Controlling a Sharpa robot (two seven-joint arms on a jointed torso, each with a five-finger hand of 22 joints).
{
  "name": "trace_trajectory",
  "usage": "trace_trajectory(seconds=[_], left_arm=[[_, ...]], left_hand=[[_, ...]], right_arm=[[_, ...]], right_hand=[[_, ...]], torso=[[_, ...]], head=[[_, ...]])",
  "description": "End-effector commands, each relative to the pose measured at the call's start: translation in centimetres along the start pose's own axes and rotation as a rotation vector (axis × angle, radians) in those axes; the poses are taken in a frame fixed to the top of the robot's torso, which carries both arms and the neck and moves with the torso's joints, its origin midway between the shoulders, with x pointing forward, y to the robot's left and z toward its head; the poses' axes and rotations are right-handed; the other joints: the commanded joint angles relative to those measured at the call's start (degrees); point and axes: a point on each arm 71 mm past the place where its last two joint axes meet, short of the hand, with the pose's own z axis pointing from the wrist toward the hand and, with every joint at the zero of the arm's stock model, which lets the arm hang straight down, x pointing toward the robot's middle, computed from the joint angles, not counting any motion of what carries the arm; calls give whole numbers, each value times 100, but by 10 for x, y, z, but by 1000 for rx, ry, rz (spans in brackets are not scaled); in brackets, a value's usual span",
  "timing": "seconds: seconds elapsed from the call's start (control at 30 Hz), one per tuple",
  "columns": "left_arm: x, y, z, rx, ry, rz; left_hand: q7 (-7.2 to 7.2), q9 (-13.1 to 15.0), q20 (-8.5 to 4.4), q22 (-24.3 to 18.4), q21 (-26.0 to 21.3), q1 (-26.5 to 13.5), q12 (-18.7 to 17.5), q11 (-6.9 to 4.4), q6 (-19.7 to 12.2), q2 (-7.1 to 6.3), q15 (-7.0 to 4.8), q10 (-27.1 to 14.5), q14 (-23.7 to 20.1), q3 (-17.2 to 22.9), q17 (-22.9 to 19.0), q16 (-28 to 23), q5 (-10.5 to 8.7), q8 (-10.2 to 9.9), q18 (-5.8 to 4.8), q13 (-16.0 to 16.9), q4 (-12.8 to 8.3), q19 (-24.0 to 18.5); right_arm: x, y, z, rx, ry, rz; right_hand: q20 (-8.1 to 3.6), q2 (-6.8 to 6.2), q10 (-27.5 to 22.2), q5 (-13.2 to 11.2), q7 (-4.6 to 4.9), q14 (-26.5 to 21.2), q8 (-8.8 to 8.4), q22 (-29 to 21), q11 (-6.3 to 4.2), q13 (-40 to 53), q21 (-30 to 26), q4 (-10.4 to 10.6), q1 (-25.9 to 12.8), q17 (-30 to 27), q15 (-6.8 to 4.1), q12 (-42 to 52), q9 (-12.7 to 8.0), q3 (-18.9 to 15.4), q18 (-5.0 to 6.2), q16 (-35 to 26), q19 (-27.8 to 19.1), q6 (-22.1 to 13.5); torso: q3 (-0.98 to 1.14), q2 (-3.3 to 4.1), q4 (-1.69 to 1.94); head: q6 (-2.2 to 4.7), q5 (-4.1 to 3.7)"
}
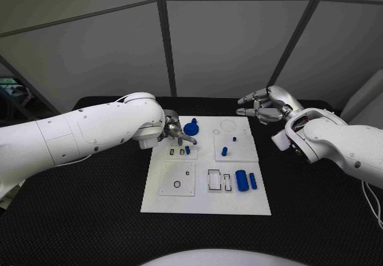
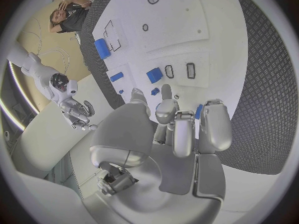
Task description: Assemble the parts on the task board
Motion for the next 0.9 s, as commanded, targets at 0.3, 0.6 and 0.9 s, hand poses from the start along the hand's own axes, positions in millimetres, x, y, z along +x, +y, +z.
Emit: trace_trajectory(seconds=[0.3, 0.6, 0.9], left_arm=[[3, -9, 1, 17, 18, 32], [4, -10, 3, 10, 39, 48], [5, -10, 3, 4, 52, 56]], left_hand=[[15, 68, -2, -19, -39, 99, -47, 1, -70, 61, -29, -71, 489, 24, 1188, -11, 0, 55, -81, -23, -4, -63], [16, 134, -2, -17, -43, 181, -55, 1, -101, 87, -29, -80, 488, 40, 1188, -14, 0, 84, -81, -34, -41, -66], [15, 155, -2, 1, -37, 208, -46, 0, -108, 101, -29, -74, 489, 48, 1191, -11, 0, 94, -84, -24, -53, -57]], right_arm=[[2, 0, 3, 3, 8, -6], [2, 0, 4, 4, 11, -6], [3, 0, 4, 4, 12, -8]], right_hand=[[-16, -2, -46, 32, 14, 212, 27, -10, -17, -13, -39, 3, -42, -18, -35, -22, -6, -34, 38, -28, -36, -43], [-16, -2, -46, 32, 14, 212, 27, -10, -17, -13, -39, 3, -42, -18, -35, -22, -6, -34, 38, -28, -36, -43], [-17, 2, -49, 44, 14, 211, 31, -23, -17, -19, -48, 6, -41, -24, -35, -26, -6, -36, 40, -34, -41, -44]], torso=[[6, -2, 2], [-1, 1, 0], [-1, -2, 4]], head=[[-21, -4], [-47, -10], [-62, -24]])
